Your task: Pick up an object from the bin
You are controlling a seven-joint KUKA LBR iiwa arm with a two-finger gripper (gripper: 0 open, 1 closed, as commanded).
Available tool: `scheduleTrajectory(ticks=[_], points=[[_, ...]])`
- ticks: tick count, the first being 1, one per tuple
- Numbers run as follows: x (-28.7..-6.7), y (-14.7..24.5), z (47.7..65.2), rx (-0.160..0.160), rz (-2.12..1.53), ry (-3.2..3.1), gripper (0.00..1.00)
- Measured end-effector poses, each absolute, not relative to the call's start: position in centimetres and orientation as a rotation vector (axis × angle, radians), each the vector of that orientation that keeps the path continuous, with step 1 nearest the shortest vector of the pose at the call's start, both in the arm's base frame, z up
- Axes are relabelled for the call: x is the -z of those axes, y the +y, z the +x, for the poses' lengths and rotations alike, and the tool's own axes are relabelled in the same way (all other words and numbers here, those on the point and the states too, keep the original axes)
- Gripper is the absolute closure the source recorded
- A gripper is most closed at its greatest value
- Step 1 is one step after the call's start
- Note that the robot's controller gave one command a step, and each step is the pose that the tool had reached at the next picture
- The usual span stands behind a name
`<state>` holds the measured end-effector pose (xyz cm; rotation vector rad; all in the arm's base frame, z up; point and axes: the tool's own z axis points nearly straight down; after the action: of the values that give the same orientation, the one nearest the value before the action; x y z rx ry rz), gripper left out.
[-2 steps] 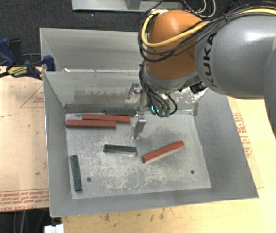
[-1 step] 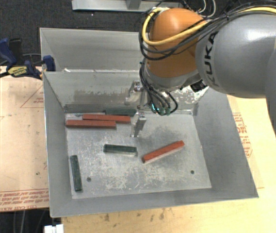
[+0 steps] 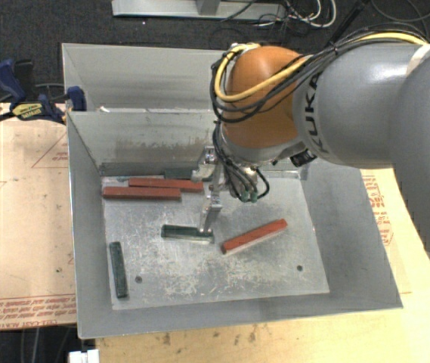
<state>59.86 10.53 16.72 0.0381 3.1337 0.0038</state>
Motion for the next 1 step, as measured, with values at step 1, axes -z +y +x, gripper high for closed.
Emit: scheduleTrajectory(ticks=[1], points=[[-7.82, 11.69, 56.96, -0.007, -0.226, 3.121, 1.0]])
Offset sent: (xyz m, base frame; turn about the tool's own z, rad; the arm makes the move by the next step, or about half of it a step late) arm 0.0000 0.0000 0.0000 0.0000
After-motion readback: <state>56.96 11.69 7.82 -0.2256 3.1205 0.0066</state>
